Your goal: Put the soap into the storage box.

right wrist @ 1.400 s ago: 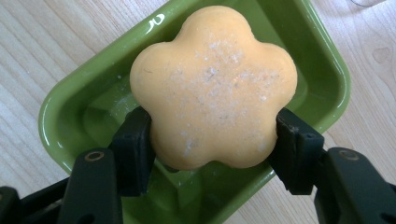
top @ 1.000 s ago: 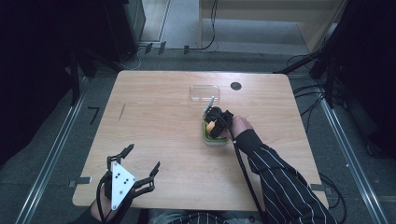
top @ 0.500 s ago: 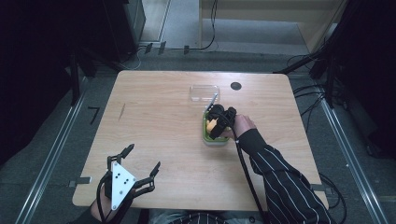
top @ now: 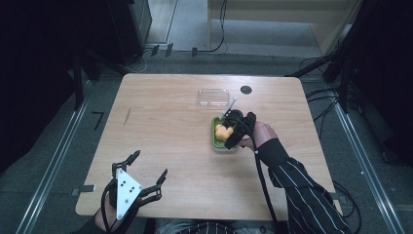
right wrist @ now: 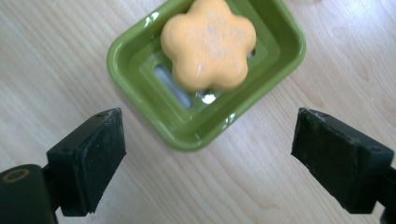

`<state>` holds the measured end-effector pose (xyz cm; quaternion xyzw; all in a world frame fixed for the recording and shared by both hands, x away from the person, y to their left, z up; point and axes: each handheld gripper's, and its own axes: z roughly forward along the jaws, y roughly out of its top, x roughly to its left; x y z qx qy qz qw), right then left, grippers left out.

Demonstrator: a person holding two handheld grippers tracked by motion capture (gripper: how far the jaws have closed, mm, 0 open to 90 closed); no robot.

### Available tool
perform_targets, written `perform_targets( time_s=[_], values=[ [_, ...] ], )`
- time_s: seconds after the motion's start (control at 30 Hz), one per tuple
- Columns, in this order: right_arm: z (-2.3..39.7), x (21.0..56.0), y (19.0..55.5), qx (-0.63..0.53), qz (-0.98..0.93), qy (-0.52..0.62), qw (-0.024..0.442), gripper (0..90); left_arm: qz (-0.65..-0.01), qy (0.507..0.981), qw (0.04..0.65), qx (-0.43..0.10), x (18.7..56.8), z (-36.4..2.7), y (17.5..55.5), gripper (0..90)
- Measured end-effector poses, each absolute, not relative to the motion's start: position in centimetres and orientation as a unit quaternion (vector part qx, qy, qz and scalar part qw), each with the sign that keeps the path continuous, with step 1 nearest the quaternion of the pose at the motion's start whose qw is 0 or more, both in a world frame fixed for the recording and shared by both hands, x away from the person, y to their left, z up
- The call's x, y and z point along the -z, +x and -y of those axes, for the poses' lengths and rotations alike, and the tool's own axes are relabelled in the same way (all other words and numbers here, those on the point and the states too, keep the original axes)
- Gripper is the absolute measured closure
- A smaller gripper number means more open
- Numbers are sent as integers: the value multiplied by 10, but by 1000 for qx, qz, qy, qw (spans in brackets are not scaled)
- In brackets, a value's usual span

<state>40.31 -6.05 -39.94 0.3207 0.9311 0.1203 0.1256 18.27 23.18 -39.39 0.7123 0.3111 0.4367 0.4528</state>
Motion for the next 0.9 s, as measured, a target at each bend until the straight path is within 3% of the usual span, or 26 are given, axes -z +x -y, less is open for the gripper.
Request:
perform_targets(
  time_s=[0.5, 0.9],
  values=[
    [92, 390, 370, -115, -924, 339, 133, 78, -311, 712, 453, -437, 394, -232, 183, 135],
    [120, 404, 342, -96, -923, 351, 126, 71, -311, 712, 455, -436, 394, -232, 182, 135]
  ],
)
